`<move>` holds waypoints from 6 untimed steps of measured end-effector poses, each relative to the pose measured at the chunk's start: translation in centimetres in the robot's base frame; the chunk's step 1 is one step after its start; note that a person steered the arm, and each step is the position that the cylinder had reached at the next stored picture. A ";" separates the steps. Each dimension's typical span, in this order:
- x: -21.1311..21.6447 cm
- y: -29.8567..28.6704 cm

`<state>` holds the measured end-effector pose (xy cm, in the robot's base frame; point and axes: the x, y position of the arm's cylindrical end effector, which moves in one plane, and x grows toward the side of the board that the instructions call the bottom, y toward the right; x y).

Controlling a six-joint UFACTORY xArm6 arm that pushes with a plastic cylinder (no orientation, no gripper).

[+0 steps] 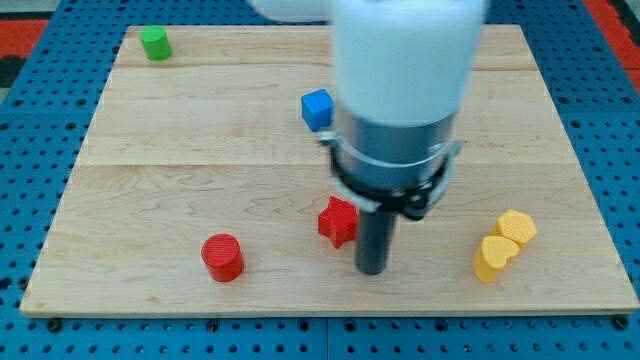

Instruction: Put the red star at the bottom side of the blue cube

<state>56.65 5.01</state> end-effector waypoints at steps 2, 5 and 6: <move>-9.3 -12.0; -3.8 0.0; -8.9 -6.8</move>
